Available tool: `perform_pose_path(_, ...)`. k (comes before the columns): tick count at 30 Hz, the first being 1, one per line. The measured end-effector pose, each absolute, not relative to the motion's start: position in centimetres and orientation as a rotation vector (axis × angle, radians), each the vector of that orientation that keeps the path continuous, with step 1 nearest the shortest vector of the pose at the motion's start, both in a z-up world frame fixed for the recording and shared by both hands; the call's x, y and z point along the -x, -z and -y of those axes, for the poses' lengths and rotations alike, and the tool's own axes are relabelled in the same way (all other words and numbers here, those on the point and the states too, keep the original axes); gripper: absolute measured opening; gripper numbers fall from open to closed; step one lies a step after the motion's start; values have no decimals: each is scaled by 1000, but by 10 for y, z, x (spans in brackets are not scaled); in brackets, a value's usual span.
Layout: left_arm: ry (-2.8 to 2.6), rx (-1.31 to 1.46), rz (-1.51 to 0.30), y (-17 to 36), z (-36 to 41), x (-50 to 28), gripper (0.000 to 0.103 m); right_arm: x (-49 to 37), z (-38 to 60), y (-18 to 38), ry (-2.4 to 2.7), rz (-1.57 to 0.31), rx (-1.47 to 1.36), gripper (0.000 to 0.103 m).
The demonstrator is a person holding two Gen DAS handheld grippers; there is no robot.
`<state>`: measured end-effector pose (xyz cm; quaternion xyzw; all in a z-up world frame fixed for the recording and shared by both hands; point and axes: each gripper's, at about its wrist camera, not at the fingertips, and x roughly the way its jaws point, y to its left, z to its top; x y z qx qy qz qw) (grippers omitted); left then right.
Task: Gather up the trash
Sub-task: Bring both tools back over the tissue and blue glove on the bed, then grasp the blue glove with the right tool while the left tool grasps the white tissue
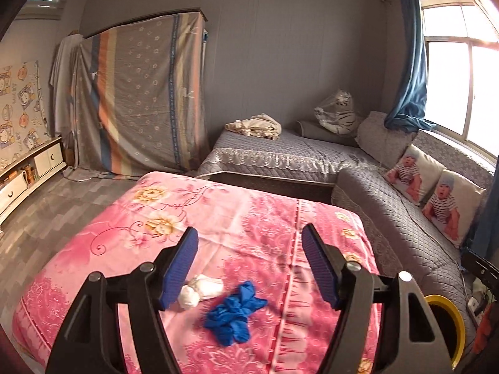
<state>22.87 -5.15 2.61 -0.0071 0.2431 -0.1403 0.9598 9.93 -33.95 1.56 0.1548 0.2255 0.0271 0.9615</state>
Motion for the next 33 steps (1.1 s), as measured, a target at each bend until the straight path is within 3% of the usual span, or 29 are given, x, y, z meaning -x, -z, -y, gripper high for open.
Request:
perform_pose_path(14, 110, 66, -668, 55, -20, -299, 66, -204, 202, 65, -294, -705, -164, 65)
perform_pose_path(23, 139, 38, -790, 109, -14, -331, 66, -237, 157, 111, -361, -802, -104, 65)
perform_pose_path(33, 192, -52, -848, 133, 4, -343, 66, -259, 137, 135, -385, -859, -74, 65)
